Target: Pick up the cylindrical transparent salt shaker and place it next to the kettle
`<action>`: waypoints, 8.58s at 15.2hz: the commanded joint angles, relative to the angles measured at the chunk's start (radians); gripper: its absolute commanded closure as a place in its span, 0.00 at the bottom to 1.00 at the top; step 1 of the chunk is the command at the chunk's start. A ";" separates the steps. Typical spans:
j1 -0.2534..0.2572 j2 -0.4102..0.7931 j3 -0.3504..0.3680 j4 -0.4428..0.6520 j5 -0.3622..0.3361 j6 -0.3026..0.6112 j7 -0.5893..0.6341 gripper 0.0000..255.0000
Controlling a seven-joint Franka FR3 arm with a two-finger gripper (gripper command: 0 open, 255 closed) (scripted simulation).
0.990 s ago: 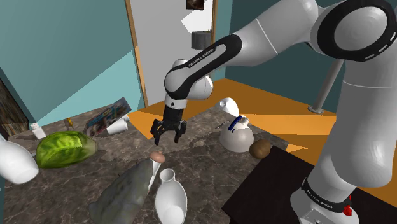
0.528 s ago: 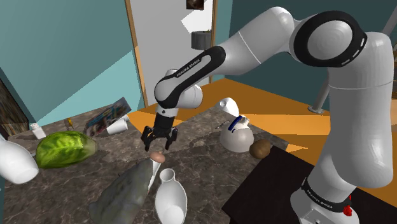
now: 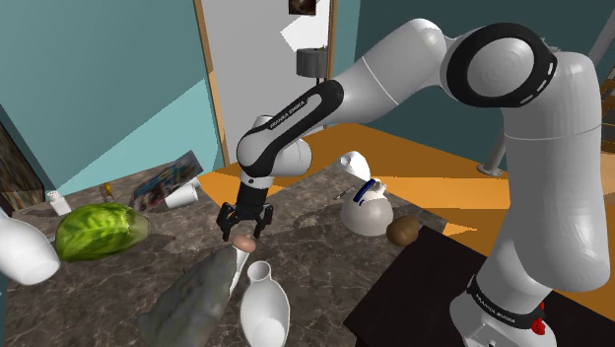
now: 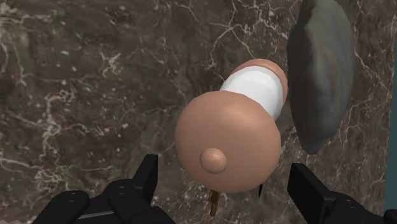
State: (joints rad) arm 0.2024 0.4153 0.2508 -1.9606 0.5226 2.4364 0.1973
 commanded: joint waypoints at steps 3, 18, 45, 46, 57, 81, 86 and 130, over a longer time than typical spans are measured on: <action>0.000 0.000 0.000 0.000 0.000 0.000 0.000 0.00; -0.001 -0.044 -0.004 0.008 -0.012 -0.048 0.027 1.00; -0.011 -0.216 -0.019 0.143 -0.071 -0.333 0.165 1.00; -0.012 -0.220 -0.019 0.151 -0.073 -0.345 0.170 1.00; -0.016 -0.250 -0.023 0.256 -0.093 -0.470 0.225 1.00; -0.259 -0.517 -0.257 0.021 -0.073 -0.705 -0.195 1.00; -0.290 -0.520 -0.293 -0.002 -0.085 -0.713 -0.262 1.00; -0.272 -0.272 -0.270 -0.299 0.046 -0.218 -0.515 1.00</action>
State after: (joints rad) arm -0.0695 0.1373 -0.0191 -2.2601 0.5659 2.2126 -0.3135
